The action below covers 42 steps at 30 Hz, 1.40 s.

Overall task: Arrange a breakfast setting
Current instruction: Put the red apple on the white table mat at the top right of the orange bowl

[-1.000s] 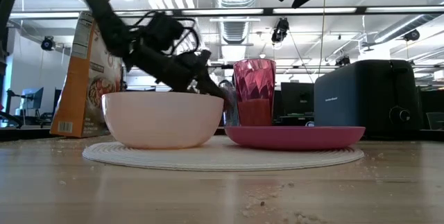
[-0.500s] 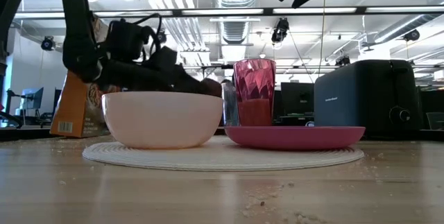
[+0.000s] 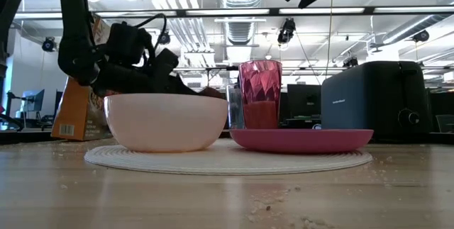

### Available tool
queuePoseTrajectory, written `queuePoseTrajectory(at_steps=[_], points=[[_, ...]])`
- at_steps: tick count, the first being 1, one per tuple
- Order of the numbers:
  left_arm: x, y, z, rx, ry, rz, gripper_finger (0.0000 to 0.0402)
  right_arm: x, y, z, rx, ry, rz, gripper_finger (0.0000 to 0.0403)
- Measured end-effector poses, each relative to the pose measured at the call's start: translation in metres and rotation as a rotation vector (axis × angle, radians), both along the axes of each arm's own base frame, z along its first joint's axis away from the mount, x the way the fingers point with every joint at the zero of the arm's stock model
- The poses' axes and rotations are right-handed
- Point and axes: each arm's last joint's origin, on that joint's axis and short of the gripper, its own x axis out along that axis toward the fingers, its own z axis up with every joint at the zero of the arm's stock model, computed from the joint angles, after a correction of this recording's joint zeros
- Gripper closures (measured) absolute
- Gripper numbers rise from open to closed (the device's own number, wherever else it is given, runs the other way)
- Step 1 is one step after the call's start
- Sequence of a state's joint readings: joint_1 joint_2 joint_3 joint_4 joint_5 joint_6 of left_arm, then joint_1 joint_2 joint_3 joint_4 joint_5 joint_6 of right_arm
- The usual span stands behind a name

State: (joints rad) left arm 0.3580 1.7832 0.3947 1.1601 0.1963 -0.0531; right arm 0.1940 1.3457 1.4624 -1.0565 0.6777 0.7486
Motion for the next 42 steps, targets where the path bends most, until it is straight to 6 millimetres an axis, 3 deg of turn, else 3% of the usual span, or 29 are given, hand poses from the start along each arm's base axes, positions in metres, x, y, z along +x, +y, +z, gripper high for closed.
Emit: queuePoseTrajectory(at_steps=[14, 25, 32, 42], points=[[0.004, -0.001, -0.014, 0.018, 0.064, -0.031, 0.0187, 0.0, 0.0, 0.0, 0.0, 0.0, 0.0, 0.017], [0.006, -0.002, -0.008, 0.037, -0.005, -0.072, 0.0187, 0.0, 0.0, 0.0, 0.0, 0.0, 0.0, 0.017], [-0.003, 0.014, -0.003, 0.07, -0.064, -0.275, 0.0186, 0.0, 0.0, 0.0, 0.0, 0.0, 0.0, 0.017], [-0.018, 0.036, -0.002, 0.153, -0.102, -0.413, 0.0186, 0.0, 0.0, 0.0, 0.0, 0.0, 0.0, 0.017]])
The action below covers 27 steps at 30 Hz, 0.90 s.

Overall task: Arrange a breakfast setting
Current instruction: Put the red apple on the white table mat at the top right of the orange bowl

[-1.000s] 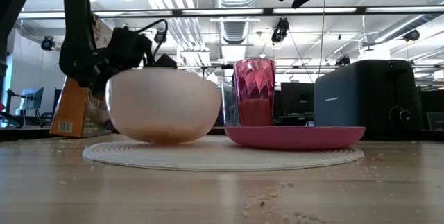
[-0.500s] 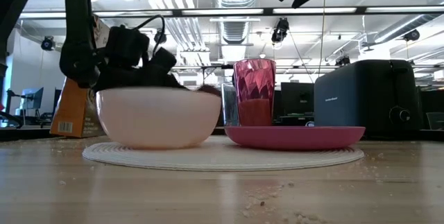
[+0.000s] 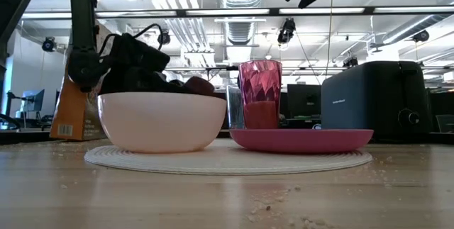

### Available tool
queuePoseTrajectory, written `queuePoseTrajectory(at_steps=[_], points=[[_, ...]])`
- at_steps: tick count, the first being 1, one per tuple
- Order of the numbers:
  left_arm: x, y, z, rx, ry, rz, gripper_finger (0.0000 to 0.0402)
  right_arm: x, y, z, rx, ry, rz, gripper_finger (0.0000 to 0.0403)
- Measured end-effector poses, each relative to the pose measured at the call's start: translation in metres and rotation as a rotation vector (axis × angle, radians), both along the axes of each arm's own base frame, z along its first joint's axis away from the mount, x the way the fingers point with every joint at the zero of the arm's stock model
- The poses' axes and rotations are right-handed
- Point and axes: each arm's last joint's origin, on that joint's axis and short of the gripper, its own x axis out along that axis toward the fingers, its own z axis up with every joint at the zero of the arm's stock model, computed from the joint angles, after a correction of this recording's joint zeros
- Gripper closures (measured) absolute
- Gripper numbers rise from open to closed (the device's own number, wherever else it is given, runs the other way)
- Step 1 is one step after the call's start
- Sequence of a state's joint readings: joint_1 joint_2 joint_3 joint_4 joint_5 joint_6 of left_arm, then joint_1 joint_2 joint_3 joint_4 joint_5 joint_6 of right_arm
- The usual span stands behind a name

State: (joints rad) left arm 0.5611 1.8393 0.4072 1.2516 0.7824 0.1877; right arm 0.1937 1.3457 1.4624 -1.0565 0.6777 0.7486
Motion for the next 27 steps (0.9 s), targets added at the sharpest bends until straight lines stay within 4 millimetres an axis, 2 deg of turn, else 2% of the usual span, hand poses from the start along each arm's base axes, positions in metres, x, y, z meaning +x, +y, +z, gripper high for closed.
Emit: queuePoseTrajectory(at_steps=[4, 14, 27], points=[[-0.004, 0.008, 0.001, 0.046, -0.021, -0.033, 0.0186, 0.0, 0.0, 0.0, 0.0, 0.0, 0.0, 0.017], [-0.002, 0.009, -0.001, 0.172, -0.032, -0.072, 0.0186, 0.0, 0.0, 0.0, 0.0, 0.0, 0.0, 0.017], [0.013, 0.02, -0.02, 0.151, 0.023, -0.127, 0.018, 0.0, 0.0, 0.0, 0.0, 0.0, 0.0, 0.017]])
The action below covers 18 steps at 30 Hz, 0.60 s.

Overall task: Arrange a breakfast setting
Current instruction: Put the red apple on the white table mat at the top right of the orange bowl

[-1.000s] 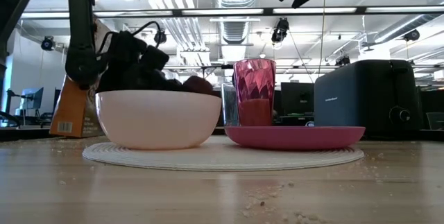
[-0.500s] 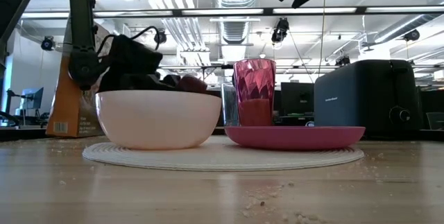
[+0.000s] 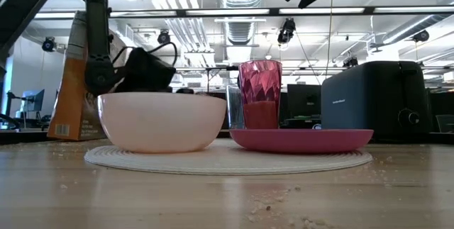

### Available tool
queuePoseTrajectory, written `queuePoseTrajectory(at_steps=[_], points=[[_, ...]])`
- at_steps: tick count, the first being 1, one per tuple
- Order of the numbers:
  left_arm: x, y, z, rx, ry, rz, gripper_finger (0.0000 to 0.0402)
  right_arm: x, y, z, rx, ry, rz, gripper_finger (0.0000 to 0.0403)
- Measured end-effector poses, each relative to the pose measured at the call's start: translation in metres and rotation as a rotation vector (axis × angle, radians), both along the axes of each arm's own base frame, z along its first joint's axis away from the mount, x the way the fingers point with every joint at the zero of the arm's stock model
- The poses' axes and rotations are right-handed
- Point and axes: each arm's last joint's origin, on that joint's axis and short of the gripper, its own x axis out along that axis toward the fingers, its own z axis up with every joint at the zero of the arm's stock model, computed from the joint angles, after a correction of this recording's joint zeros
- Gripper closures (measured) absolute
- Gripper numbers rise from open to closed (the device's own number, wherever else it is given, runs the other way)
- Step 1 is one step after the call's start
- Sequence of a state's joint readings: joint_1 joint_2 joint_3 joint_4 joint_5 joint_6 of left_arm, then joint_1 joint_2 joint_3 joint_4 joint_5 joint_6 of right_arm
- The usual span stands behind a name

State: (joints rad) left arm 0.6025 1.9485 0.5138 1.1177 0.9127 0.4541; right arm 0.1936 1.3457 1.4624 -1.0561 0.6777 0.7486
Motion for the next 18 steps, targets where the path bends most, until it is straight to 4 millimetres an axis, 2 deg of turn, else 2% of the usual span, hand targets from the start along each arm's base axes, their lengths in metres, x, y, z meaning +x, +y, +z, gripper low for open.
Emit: queuePoseTrajectory(at_steps=[18], points=[[0.0002, 0.0035, -0.0061, 0.027, 0.003, 0.009, 0.0153, 0.0, 0.0001, 0.0, 0.0, 0.0, 0.0, 0.017]])
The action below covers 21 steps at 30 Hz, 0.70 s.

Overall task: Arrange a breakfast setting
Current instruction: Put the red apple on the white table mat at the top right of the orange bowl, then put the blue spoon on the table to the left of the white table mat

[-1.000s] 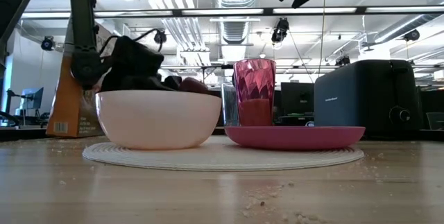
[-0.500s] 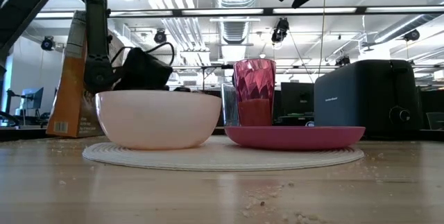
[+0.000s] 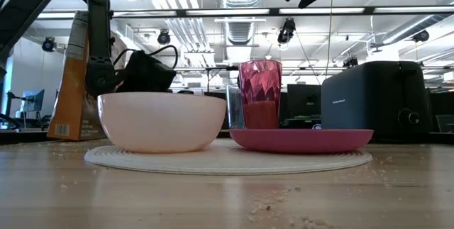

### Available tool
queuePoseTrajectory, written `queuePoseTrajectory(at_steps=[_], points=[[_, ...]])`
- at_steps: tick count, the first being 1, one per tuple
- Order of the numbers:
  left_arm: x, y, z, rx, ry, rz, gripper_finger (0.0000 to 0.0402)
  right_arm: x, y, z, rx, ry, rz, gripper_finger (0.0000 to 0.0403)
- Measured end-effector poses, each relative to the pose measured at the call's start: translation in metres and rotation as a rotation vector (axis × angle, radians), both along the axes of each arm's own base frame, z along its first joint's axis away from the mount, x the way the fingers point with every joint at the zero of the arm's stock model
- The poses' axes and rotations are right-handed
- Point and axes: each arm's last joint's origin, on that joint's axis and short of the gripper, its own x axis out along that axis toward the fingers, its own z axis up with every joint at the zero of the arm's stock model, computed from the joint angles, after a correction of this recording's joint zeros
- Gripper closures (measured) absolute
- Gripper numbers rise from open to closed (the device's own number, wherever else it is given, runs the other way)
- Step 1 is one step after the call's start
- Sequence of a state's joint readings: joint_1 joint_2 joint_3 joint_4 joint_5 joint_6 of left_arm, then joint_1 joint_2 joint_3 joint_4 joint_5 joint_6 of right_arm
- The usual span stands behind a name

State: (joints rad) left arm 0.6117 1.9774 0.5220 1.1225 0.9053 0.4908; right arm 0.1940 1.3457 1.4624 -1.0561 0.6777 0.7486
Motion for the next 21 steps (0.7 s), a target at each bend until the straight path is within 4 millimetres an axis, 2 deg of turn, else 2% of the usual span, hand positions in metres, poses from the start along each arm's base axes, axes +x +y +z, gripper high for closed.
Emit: queuePoseTrajectory(at_steps=[7, 16, 21], points=[[-0.0004, -0.0009, -0.0008, 0.05, -0.011, -0.005, 0.0138, 0.0, -0.0001, 0.0, 0.0, 0.0, 0.0, 0.017], [-0.0051, -0.0026, -0.0054, 0.126, 0.003, 0.033, 0.0086, 0.0, 0.0, 0.0, 0.0, 0.0, 0.0, 0.017], [-0.0075, 0.0012, -0.0058, 0.135, 0.009, 0.062, 0.0075, 0.0, 0.0, 0.0, 0.0, 0.0, 0.0, 0.017]])
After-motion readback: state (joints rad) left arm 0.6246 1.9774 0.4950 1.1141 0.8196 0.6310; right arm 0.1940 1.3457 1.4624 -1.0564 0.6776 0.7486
